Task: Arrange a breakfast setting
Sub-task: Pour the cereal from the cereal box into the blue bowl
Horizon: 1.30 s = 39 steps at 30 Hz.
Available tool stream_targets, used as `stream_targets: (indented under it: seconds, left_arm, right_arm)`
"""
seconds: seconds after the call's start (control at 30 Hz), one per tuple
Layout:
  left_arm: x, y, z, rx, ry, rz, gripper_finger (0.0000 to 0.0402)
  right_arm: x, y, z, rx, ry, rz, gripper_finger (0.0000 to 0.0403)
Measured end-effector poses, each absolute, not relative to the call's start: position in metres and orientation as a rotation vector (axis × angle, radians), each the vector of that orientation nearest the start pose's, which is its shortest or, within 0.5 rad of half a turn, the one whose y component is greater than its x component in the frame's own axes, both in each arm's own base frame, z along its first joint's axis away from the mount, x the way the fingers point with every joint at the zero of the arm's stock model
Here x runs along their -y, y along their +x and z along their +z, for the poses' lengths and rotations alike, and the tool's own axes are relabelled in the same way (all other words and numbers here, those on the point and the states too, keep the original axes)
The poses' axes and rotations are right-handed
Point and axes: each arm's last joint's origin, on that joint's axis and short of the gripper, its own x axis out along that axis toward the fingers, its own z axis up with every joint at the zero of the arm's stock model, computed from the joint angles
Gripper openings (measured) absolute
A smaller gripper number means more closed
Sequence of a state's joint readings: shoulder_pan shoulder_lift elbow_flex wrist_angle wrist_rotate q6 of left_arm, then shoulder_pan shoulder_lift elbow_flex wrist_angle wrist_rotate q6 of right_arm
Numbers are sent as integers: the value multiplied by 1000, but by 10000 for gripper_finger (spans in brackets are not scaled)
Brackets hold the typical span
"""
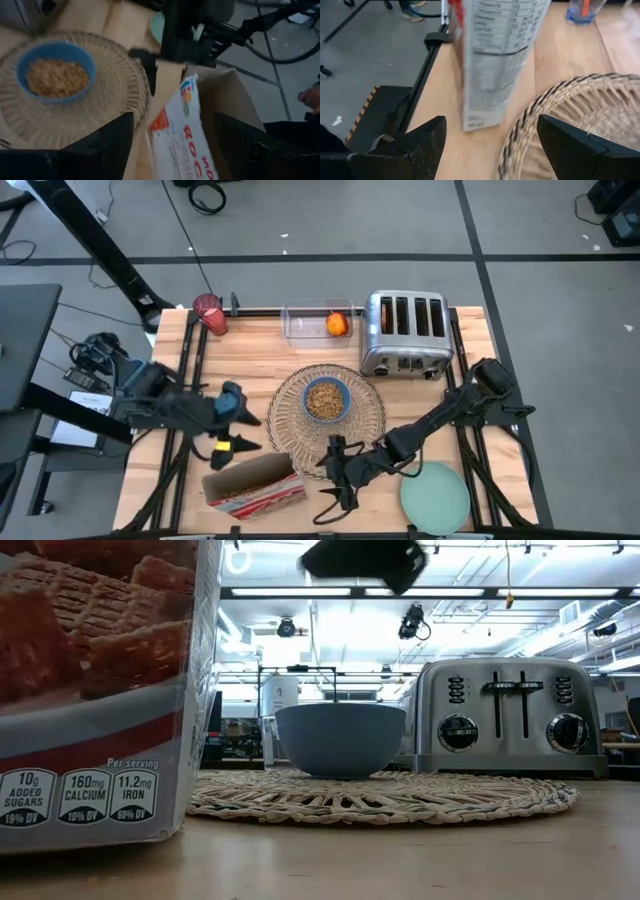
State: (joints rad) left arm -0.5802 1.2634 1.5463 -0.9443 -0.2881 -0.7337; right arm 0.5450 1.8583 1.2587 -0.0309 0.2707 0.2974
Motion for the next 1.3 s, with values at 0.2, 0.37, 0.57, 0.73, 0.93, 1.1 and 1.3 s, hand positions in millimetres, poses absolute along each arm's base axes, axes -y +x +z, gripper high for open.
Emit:
stream_targets:
  seconds: [0.2,0.37,0.57,0.73,0.93,1.1,1.3]
  left_arm:
    - [144,202,413,-721,-460,-70,274]
    - [158,205,398,-805,-433,-47,274]
    - [172,213,381,-906,-426,-26,248]
    - [181,216,373,-987,-441,-80,155]
    - [184,210,374,-1026,-458,-110,17]
    - [187,196,374,-1130,-480,-134,10]
    - [193,163,383,-1273,-423,-122,4]
  right_arm:
    - [-211,331,228,-652,63,115,313]
    - [-213,316,242,-655,108,73,313]
    - [-213,305,252,-651,135,39,313]
    - [-212,304,253,-663,160,25,313]
    - [-212,304,252,-672,160,25,313]
    - [-213,303,252,-691,204,46,313]
    - [-214,301,250,-746,293,68,313]
